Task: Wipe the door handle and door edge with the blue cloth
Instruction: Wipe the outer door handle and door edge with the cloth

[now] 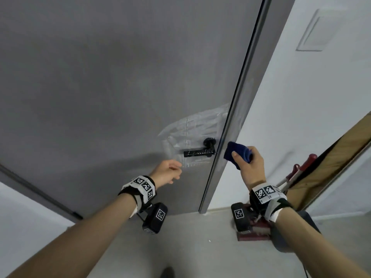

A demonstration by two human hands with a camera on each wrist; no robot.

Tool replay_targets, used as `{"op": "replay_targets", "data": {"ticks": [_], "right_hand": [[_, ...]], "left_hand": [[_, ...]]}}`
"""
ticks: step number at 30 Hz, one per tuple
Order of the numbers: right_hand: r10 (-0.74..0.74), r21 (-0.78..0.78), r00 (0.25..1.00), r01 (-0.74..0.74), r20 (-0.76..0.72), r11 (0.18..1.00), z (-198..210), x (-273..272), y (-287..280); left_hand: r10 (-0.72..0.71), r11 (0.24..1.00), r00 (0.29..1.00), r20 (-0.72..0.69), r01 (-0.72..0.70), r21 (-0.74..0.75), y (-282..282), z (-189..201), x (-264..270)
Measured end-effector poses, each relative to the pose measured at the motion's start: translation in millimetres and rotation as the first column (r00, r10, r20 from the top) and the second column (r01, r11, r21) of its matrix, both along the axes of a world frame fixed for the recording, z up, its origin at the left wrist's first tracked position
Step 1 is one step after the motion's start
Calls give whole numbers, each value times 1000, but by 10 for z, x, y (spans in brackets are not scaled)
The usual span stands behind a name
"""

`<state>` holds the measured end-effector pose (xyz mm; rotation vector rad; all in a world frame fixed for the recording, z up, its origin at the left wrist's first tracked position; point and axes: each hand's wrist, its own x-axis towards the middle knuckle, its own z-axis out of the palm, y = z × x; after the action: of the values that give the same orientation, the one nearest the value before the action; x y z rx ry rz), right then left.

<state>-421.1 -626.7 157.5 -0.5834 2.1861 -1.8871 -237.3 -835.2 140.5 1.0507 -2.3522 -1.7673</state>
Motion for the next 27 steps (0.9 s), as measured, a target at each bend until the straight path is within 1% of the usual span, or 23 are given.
{"op": "replay_targets", "data": {"ticks": [2, 4, 5, 7, 9, 10, 12, 13, 14, 17, 18, 20, 22, 24, 25, 27], "right_hand": [[-11, 44, 998, 14, -70, 999, -97, -142, -234], [0, 102, 994, 11, -108, 995, -220, -198, -478], [40, 163, 992, -20, -119, 986, -298, -195, -596], [134, 317, 979, -80, -153, 945, -497, -146, -768], [223, 444, 949, -104, -224, 890, -689, -87, -846], [267, 476, 926, -115, -266, 872, -756, -65, -865], [344, 499, 872, -138, -348, 855, -854, -39, -886], [385, 506, 832, -150, -400, 849, -910, -26, -889], [435, 529, 779, -159, -452, 833, -972, -10, -900], [591, 615, 578, -184, -564, 767, -1084, 65, -1012], [627, 631, 529, -205, -572, 748, -1088, 95, -1070], [679, 659, 457, -232, -575, 715, -1089, 121, -1168], [713, 684, 395, -240, -580, 689, -1067, 67, -1201], [727, 696, 346, -236, -592, 679, -1054, -47, -1145], [725, 693, 338, -233, -600, 682, -1053, -114, -1089], [694, 664, 356, -224, -626, 713, -1048, -262, -945]], "left_hand": [[8, 1000, 1000, 10, -8, 8, -184, -135, -161], [5, 1000, 1000, 10, -5, 6, -327, -251, -302], [1, 1000, 1000, 9, -1, 0, -381, -303, -359], [-13, 1000, 1000, 2, 13, -10, -445, -367, -448], [-51, 999, 999, -9, 51, -14, -493, -399, -517], [-71, 997, 997, -18, 70, -23, -524, -405, -555], [-83, 996, 996, -31, 82, -35, -575, -425, -623], [-74, 997, 997, -37, 73, -35, -589, -437, -648], [-61, 998, 997, -47, 59, -34, -602, -449, -671], [-60, 998, 994, -86, 58, -30, -626, -468, -703], [-69, 997, 993, -93, 65, -38, -630, -471, -697], [-52, 998, 995, -79, 49, -44, -629, -470, -680], [-9, 1000, 998, -55, 7, -28, -632, -463, -662], [2, 1000, 999, -32, -2, -27, -625, -437, -656], [-3, 1000, 1000, -22, 2, -27, -612, -417, -667], [-12, 999, 1000, -14, 11, -40, -577, -392, -714]]}}
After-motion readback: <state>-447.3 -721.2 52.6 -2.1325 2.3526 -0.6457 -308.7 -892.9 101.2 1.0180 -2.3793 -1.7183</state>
